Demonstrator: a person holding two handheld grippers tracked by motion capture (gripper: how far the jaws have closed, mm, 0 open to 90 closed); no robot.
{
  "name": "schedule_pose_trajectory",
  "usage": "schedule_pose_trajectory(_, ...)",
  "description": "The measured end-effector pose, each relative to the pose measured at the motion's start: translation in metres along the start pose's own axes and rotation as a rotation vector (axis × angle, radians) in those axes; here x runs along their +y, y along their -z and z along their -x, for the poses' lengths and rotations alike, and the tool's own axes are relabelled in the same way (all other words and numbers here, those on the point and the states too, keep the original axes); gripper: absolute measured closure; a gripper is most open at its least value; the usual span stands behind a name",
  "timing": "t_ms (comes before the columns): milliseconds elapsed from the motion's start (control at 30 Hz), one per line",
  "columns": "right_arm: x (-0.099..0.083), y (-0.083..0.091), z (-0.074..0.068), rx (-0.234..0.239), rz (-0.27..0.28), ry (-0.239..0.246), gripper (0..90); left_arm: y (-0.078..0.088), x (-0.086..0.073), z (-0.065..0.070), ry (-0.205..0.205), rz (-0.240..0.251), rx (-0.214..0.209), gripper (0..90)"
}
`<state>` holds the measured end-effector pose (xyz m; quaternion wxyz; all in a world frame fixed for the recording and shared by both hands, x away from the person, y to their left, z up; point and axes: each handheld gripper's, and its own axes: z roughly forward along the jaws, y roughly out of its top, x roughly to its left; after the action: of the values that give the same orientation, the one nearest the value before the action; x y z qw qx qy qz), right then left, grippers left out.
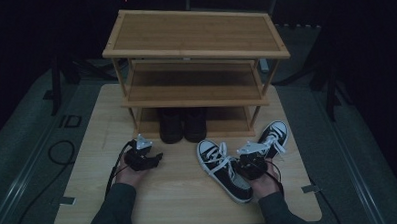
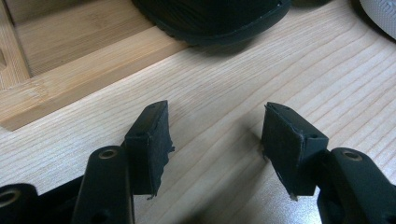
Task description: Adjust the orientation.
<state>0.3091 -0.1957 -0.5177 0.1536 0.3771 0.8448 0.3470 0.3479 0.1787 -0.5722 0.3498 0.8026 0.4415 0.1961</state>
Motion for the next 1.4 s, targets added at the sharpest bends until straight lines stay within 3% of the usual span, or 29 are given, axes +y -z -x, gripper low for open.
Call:
schedule_pose_trajectory(467, -0.007, 0.007, 0.01, 0.027, -0.064, 0.017, 84.6, 0.0, 0.0, 0.0, 0.0, 0.001, 0.0, 42.3)
schedule_pose_trajectory(633, -0.007, 0.014, 0.013, 0.063, -0.071, 0.015, 69.7, 0.0, 0.0, 0.0, 0.003, 0.004, 0.001, 42.3)
schedule_pose_trajectory(833, -0.003, 0.028, 0.015, 0.078, -0.078, 0.034, 60.0, 0.0, 0.0, 0.0, 0.002, 0.005, 0.001, 42.4)
schedule_pose_trajectory(1400, 0.0, 0.048, 0.025, 0.056, -0.045, 0.044, 61.1, 0.0, 0.0, 0.0, 0.004, 0.006, 0.001, 42.3)
